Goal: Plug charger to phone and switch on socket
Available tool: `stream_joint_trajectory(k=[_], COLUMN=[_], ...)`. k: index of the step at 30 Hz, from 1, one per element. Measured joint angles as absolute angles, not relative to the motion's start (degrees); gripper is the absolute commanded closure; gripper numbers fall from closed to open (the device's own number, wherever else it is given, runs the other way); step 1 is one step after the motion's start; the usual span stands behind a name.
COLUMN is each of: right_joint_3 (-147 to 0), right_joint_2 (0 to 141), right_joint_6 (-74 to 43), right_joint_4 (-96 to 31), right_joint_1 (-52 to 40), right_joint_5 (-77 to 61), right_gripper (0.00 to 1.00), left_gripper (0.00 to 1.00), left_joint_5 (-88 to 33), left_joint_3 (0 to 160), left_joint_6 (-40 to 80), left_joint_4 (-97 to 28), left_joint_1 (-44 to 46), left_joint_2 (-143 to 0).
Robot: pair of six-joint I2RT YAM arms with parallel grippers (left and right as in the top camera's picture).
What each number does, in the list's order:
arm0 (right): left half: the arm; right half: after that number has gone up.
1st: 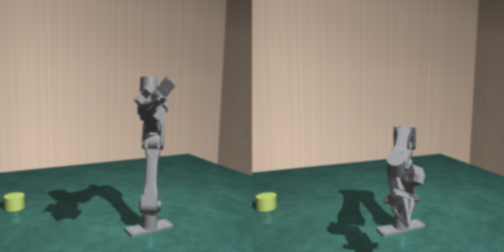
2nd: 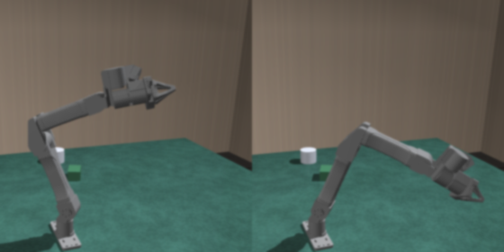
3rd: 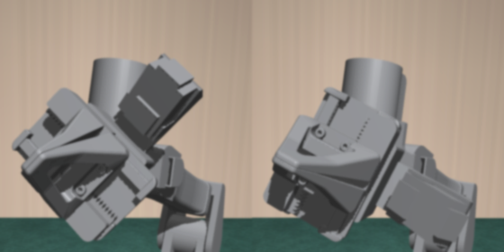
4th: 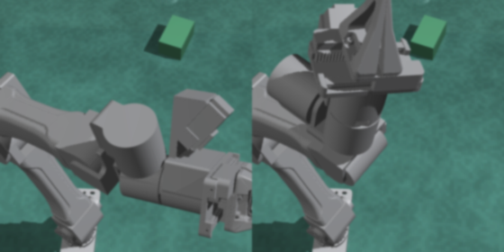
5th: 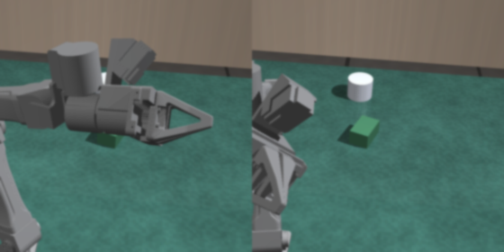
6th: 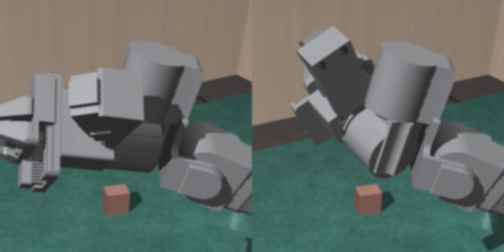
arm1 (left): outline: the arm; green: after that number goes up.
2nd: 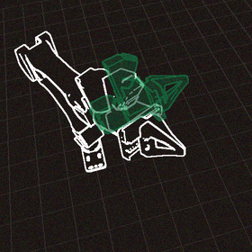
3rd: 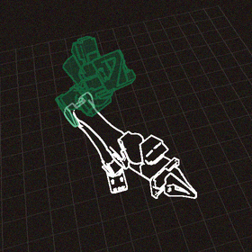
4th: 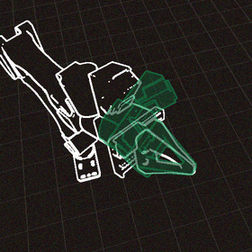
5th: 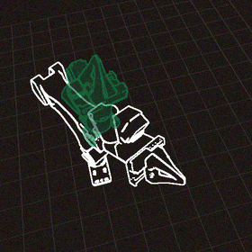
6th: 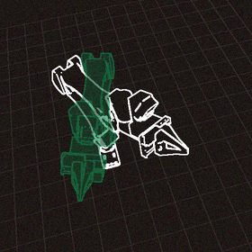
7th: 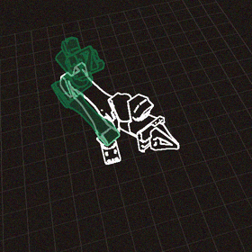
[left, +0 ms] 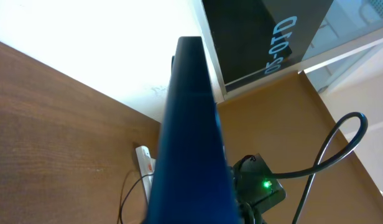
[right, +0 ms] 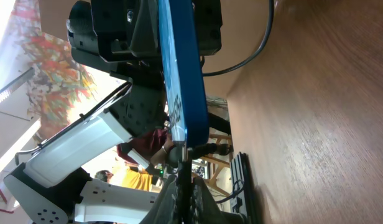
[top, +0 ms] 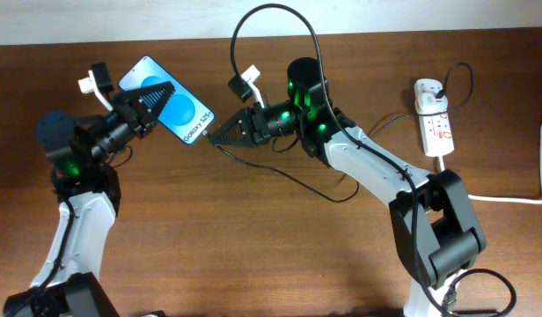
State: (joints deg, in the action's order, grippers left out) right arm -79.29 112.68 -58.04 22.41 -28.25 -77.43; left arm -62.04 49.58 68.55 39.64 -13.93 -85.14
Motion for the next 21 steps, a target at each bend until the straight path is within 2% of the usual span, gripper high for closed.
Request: stream_joint_trajectory(k=[21], right_joint_3=[-79.3], right_joint_2=[112.7], right_joint_6=[-56.6], right_joint_4=[22.8], right_joint_1=[-28.4], right_joint_5=[-77.7], right_gripper=[0.96], left_gripper=[1.0], left_joint_5=[-63.5], left_joint_3=[49.6], left_joint_6=[68.1], left_joint_4=[42.7], left_joint_1=[-13.9], left_joint_2=[-85.1])
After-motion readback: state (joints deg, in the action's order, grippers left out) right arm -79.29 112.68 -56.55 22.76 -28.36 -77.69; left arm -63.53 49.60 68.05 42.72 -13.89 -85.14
